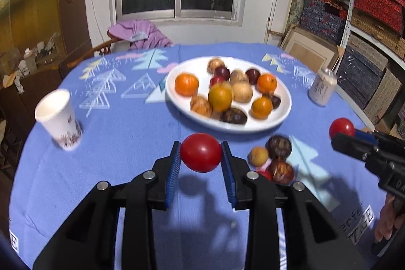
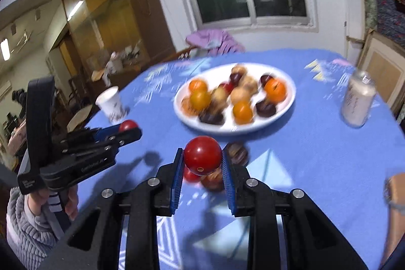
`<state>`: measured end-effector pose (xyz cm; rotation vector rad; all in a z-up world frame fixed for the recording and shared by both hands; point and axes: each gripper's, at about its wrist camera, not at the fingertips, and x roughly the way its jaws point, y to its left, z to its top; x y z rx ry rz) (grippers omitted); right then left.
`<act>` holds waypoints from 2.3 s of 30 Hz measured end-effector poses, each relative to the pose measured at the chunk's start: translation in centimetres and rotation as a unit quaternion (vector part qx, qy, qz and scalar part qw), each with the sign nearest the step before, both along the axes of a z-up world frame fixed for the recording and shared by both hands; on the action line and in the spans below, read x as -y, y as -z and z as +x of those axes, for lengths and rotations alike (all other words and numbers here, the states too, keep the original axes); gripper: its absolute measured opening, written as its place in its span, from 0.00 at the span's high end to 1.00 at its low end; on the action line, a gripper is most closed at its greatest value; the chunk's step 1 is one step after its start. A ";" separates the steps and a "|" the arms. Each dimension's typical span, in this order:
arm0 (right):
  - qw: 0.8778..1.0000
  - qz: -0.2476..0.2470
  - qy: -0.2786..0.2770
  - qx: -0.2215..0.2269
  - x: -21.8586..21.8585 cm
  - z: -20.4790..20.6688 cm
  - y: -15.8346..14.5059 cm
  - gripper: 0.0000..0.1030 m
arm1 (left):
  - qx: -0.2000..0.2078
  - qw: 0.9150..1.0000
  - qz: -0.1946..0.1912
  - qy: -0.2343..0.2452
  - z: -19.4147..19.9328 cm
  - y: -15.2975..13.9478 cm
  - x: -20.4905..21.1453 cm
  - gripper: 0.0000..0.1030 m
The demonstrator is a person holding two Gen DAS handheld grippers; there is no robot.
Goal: Organize fruits
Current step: 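Carry the tomato onto the plate and open the left tool while the right tool releases its tomato, then move both open tools back toward the remaining fruits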
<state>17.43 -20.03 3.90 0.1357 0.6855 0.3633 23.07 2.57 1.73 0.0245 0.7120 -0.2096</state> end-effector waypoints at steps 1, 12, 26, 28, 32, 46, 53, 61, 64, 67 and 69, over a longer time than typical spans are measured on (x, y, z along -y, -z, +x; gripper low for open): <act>1.000 0.010 0.008 0.003 0.7 0.9 -1.0 0.71 | 0.006 1.000 -0.002 0.000 0.5 -0.9 0.3 0.70; 0.999 0.037 0.018 -0.010 0.3 9.8 -2.1 0.71 | 0.023 0.999 -0.035 -0.031 8.8 -3.5 1.7 0.70; 0.998 -0.037 0.002 -0.056 -3.2 14.7 5.1 0.71 | -0.050 0.998 -0.022 -0.023 16.8 4.2 1.2 0.70; 0.998 -0.048 0.002 -0.050 -3.4 14.5 5.2 0.71 | -0.054 0.998 -0.025 -0.021 17.0 4.6 1.2 0.67; 0.997 -0.062 0.000 -0.040 -3.9 14.2 5.2 0.68 | -0.047 0.998 -0.025 -0.023 16.9 4.6 1.2 0.52; 1.000 -0.010 0.010 -0.027 -2.1 13.6 2.5 0.46 | -0.005 0.999 -0.023 -0.047 14.5 1.7 0.1 0.37; 1.000 0.024 0.009 0.001 -1.0 10.3 -1.7 0.34 | 0.003 0.999 0.005 -0.038 9.9 0.8 1.2 0.28; 0.999 0.040 0.028 0.008 3.1 3.9 -2.0 0.24 | -0.037 0.999 0.013 0.007 3.1 3.7 3.3 0.28; 0.997 0.064 0.048 -0.016 5.6 2.7 0.0 0.24 | -0.051 0.998 0.024 0.012 1.3 5.2 3.8 0.28; 0.992 0.097 0.063 -0.055 7.9 2.2 2.1 0.24 | -0.055 0.998 0.021 0.020 0.5 5.8 4.3 0.28; 0.988 0.119 0.070 -0.074 8.7 2.5 2.8 0.24 | -0.050 0.998 0.036 0.025 0.2 6.1 5.0 0.28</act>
